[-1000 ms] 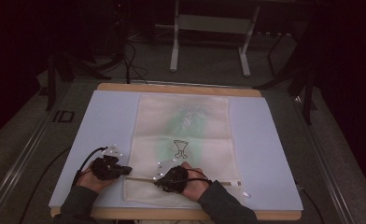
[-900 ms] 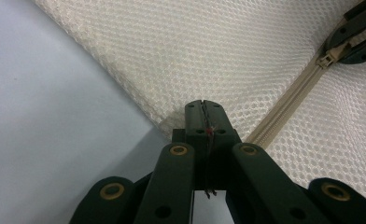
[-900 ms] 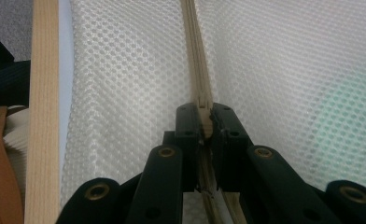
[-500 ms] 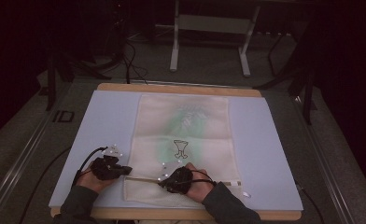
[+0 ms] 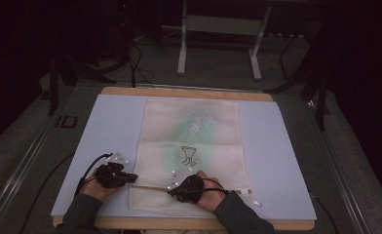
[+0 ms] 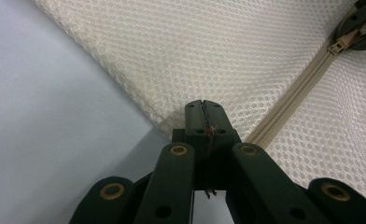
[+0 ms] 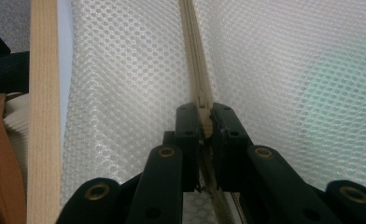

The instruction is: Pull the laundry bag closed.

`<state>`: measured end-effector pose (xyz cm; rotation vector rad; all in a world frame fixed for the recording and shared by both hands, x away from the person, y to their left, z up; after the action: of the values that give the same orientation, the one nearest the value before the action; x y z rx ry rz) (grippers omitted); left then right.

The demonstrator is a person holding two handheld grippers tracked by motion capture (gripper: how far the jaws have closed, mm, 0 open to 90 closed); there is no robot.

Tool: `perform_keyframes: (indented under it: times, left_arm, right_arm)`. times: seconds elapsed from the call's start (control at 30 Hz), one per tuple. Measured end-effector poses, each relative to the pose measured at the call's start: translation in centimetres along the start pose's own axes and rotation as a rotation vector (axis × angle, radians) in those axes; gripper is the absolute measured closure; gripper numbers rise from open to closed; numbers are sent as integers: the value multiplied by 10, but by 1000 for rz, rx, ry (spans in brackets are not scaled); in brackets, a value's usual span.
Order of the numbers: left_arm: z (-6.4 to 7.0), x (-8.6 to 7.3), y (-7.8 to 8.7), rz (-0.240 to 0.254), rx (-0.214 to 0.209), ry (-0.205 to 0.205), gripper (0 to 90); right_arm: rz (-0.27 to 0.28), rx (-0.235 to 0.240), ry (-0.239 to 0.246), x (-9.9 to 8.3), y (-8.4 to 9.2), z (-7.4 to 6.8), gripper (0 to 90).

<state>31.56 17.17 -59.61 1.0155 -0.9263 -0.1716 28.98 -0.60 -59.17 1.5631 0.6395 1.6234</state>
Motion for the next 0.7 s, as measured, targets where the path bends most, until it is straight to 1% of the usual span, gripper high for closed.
perform_keyframes:
  times: [0.03,0.07,0.3,0.37,0.7]
  left_arm:
    - [0,0,0,0,0,0,900]
    - [0,0,0,0,1,0,900]
    - [0,0,0,0,0,0,900]
    - [0,0,0,0,0,-1,900]
    - [0,0,0,1,0,-2,900]
  right_arm:
    - [0,1,1,0,0,0,823]
    - [-2,3,-7,-1,1,0,823]
    - [-4,-4,1,-4,3,1,823]
    - [-7,-3,-8,-5,4,0,823]
    - [-8,-4,-6,-9,8,2,823]
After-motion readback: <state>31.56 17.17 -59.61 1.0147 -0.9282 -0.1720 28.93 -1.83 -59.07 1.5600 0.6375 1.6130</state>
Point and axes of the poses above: each handheld gripper's, and its own axes: y roughly backward along the jaws, x roughly out of its top, z roughly to its right, the point moved 9 cm from there along -y, roughly forward along the jaws, and after that the axes turned 1 degree about y, right-handed, at the moved point
